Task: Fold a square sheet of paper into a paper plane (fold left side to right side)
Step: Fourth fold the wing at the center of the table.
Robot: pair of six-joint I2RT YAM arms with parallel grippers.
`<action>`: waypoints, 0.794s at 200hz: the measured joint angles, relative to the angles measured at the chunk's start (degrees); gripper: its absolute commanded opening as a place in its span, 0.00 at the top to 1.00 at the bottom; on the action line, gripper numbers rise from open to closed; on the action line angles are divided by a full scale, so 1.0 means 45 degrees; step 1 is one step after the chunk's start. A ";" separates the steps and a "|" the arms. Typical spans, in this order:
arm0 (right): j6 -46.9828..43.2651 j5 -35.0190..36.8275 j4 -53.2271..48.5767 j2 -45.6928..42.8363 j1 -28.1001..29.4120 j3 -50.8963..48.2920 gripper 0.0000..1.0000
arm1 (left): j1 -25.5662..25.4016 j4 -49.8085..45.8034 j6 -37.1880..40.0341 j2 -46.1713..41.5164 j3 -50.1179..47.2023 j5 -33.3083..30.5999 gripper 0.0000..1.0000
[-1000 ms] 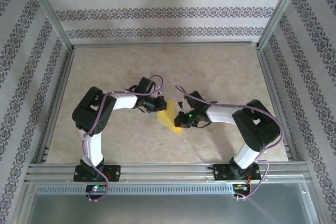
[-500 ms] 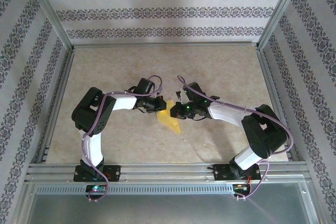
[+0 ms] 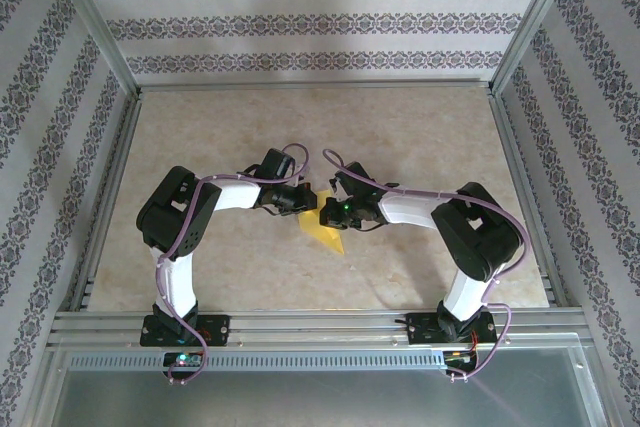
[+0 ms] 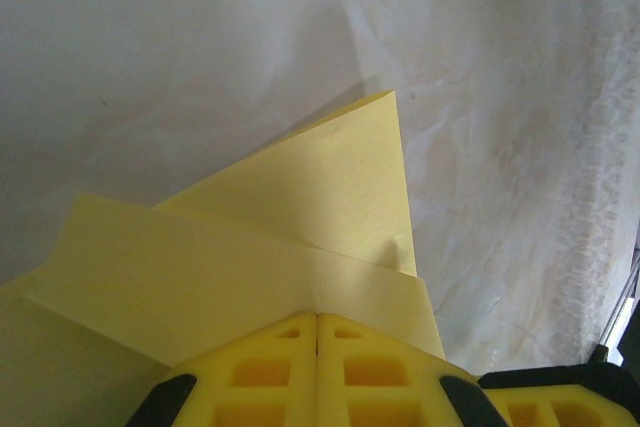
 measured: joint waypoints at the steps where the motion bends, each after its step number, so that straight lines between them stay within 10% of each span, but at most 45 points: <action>1: 0.0000 0.0005 0.0010 0.0015 0.0000 0.0015 1.00 | 0.0000 0.0000 0.0000 0.0000 0.0000 0.0000 0.99; 159: -0.0160 0.0330 0.0374 0.0457 0.0248 -0.0015 1.00 | 0.0000 -0.0204 0.0010 -0.0010 0.0058 -0.0097 0.99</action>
